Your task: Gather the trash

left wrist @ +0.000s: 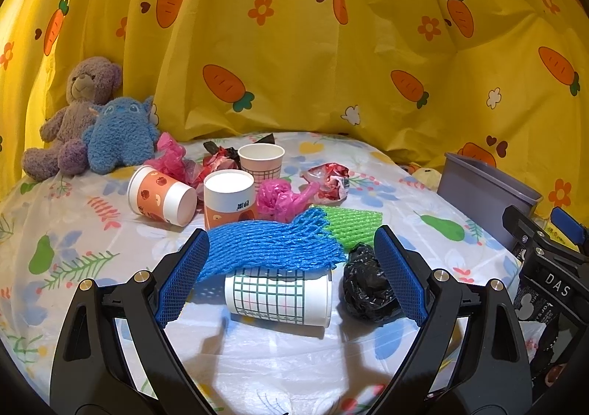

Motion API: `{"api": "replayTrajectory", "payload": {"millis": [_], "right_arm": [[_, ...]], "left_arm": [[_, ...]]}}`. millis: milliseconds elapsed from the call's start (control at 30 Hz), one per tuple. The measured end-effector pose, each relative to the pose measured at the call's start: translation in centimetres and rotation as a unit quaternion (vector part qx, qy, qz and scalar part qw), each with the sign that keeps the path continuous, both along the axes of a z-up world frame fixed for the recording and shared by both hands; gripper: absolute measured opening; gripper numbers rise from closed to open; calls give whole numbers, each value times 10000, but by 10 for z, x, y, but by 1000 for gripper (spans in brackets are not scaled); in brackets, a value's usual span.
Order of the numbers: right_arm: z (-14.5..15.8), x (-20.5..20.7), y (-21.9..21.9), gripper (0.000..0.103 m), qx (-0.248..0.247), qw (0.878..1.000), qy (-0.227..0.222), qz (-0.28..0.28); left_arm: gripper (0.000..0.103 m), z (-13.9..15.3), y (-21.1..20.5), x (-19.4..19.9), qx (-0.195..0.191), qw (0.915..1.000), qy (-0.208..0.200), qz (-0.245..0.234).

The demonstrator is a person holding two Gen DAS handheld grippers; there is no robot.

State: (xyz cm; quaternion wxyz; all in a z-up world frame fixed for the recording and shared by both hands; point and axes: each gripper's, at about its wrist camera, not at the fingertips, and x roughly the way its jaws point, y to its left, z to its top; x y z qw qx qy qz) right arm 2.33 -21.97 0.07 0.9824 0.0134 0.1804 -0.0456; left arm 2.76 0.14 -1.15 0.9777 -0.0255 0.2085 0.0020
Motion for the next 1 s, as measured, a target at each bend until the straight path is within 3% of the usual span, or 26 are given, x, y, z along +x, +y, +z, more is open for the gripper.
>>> {"api": "replayTrajectory", "payload": {"millis": [733, 1000], "right_arm": [[-5, 3, -1, 98, 26, 10000, 13, 47], [-14, 4, 17, 98, 61, 9990, 107, 432]], "left_arm": [[90, -1, -2, 3, -1, 10000, 11, 8], [90, -7, 12, -2, -99, 9999, 7, 108]]}}
